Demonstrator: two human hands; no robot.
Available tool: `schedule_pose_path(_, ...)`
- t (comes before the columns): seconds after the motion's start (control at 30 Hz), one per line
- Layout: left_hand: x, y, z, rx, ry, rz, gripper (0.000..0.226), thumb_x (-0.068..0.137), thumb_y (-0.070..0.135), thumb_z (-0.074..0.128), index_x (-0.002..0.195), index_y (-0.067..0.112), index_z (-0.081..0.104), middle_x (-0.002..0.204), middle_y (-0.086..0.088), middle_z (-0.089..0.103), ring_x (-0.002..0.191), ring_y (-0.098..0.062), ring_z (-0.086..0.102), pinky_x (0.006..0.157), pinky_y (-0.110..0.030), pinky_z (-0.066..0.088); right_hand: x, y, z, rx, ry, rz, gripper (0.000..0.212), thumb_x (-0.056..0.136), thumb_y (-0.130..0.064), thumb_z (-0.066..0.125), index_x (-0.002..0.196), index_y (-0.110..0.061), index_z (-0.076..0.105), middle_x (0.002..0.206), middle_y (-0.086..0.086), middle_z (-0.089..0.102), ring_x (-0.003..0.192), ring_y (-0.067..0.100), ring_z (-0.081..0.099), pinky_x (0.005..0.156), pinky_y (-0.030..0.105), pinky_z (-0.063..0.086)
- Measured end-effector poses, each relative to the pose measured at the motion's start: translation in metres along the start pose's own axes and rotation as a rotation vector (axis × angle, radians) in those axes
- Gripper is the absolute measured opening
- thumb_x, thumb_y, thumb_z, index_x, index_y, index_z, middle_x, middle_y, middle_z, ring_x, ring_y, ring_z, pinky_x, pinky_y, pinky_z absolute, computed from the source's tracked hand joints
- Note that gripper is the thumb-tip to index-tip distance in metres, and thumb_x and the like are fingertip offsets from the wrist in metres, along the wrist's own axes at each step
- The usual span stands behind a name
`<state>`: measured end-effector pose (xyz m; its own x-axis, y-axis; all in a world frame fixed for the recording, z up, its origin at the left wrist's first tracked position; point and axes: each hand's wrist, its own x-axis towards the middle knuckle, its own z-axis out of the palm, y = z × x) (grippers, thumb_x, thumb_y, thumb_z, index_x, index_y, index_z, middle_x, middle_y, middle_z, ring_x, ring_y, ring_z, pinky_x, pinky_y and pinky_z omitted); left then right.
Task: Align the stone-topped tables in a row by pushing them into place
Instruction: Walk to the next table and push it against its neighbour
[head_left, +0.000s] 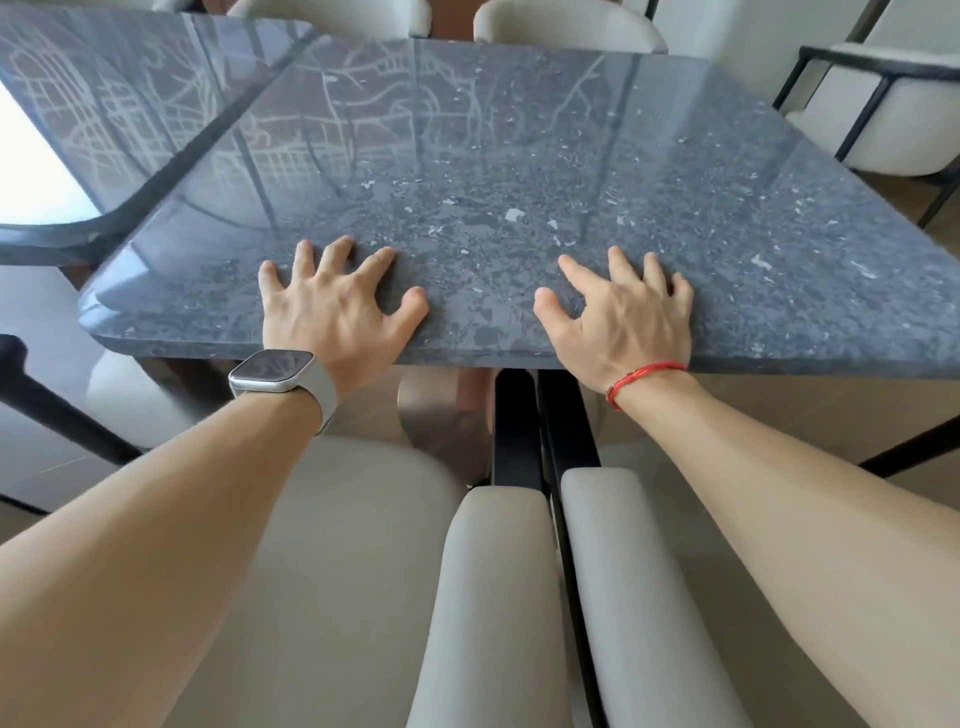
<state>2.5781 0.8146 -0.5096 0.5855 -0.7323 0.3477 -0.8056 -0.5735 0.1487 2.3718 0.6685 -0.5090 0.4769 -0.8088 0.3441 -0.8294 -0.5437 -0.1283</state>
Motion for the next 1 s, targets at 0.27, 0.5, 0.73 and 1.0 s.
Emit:
schedule_pose_path(0.27,0.000,0.002,0.000,0.002,0.002,0.002,0.068,0.087,0.072,0.023,0.135,0.039,0.058,0.143,-0.001,0.056,0.134,-0.031,0.046,0.113,-0.062,0.029,0.000,0.001,0.000,0.001,-0.015,-0.002,0.070,0.085,-0.073,0.022,0.141,-0.044,0.052,0.155,0.013,0.045,0.143,0.044,0.031,0.117,0.062,0.019)
schedule_pose_path(0.5,0.000,0.002,-0.001,0.012,0.001,0.008,0.068,0.087,0.073,0.022,0.133,0.039,0.059,0.144,-0.001,0.055,0.134,-0.031,0.045,0.112,-0.061,0.028,0.001,0.000,-0.001,0.001,-0.012,0.000,0.068,0.086,-0.072,0.023,0.140,-0.044,0.054,0.153,0.014,0.046,0.143,0.044,0.032,0.117,0.062,0.019)
schedule_pose_path(0.73,0.002,0.002,-0.001,0.003,0.003,0.005,0.071,0.086,0.073,0.021,0.135,0.039,0.058,0.148,-0.001,0.053,0.138,-0.032,0.043,0.114,-0.062,0.027,0.003,0.000,-0.001,0.003,0.000,-0.002,0.067,0.086,-0.071,0.024,0.138,-0.043,0.057,0.152,0.014,0.049,0.142,0.045,0.034,0.116,0.063,0.021)
schedule_pose_path(1.0,0.009,0.003,-0.002,0.007,-0.016,-0.009,0.075,0.084,0.074,0.018,0.140,0.040,0.055,0.152,0.000,0.050,0.141,-0.032,0.041,0.116,-0.063,0.025,0.007,-0.003,-0.002,0.004,-0.027,0.001,0.068,0.086,-0.071,0.024,0.139,-0.043,0.055,0.154,0.013,0.046,0.144,0.045,0.031,0.117,0.063,0.019)
